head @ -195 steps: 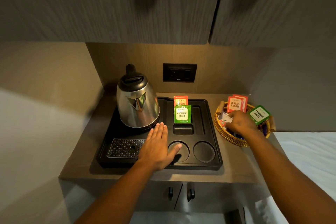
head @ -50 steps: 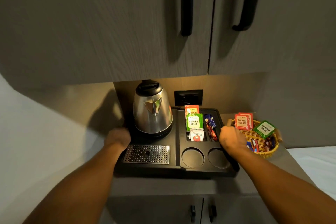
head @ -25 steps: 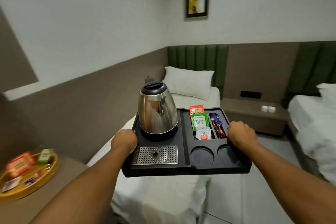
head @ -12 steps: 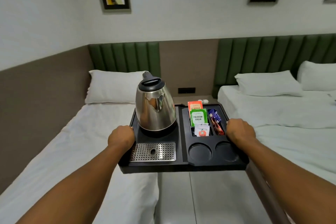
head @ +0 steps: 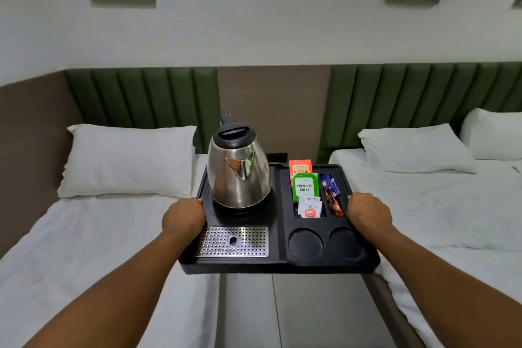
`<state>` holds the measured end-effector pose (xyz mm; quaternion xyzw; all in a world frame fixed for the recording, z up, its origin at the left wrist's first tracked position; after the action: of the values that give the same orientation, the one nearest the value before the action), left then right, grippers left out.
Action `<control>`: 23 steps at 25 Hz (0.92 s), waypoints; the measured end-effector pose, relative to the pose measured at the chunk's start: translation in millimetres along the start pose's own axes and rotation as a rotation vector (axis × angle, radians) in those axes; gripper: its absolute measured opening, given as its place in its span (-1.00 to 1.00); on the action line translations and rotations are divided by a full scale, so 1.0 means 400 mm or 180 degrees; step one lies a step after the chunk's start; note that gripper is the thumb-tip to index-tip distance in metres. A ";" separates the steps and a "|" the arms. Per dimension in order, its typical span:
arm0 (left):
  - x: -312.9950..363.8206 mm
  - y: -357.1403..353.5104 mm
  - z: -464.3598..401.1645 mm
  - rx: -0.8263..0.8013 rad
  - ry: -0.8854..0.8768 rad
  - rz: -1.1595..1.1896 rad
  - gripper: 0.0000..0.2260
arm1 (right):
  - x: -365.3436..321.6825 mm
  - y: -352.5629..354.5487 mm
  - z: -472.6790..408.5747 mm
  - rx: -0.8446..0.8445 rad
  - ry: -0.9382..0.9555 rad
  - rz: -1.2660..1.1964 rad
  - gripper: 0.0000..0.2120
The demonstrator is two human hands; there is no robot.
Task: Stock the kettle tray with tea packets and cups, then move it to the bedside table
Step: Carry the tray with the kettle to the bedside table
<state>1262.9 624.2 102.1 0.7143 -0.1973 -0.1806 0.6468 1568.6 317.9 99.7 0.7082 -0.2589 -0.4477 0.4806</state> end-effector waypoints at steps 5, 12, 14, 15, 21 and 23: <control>0.143 -0.085 -0.406 0.0011 0.0180 0.0176 -0.59 | -0.066 -0.128 -0.468 0.0112 0.0192 -0.0165 -0.70; 0.263 -0.261 -0.955 -0.0207 0.0469 0.0241 -0.55 | -0.186 -0.425 -1.032 -0.0054 0.0257 -0.0151 -0.65; 0.296 -0.341 -1.100 -0.0277 0.0465 0.0141 -0.57 | -0.210 -0.536 -1.158 -0.0235 0.0238 -0.0069 -0.61; 0.313 -0.391 -1.164 -0.0319 0.0381 0.0031 -0.60 | -0.212 -0.599 -1.211 -0.0306 0.0271 -0.0072 -0.61; 0.418 -0.782 -1.549 -0.0645 0.0134 -0.0356 -0.61 | -0.170 -1.015 -1.553 -0.0884 -0.0174 -0.0074 -0.71; 0.447 -0.948 -1.636 -0.0817 0.0236 -0.0341 -0.65 | -0.153 -1.164 -1.646 -0.0979 -0.0221 -0.0122 -0.73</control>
<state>1770.3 1122.7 -211.4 0.6413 -0.1101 -0.2121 0.7291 2092.0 850.3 -211.1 0.6152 -0.1902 -0.5153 0.5655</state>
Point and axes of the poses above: each hand's wrist, its own z-axis away from the middle knuckle, its own y-axis out of the back of the hand, x = y × z, the point moved 6 cm from there along -z, towards the middle knuckle, and after that the axes turned 13 degrees about -z, right-handed, at the moved point
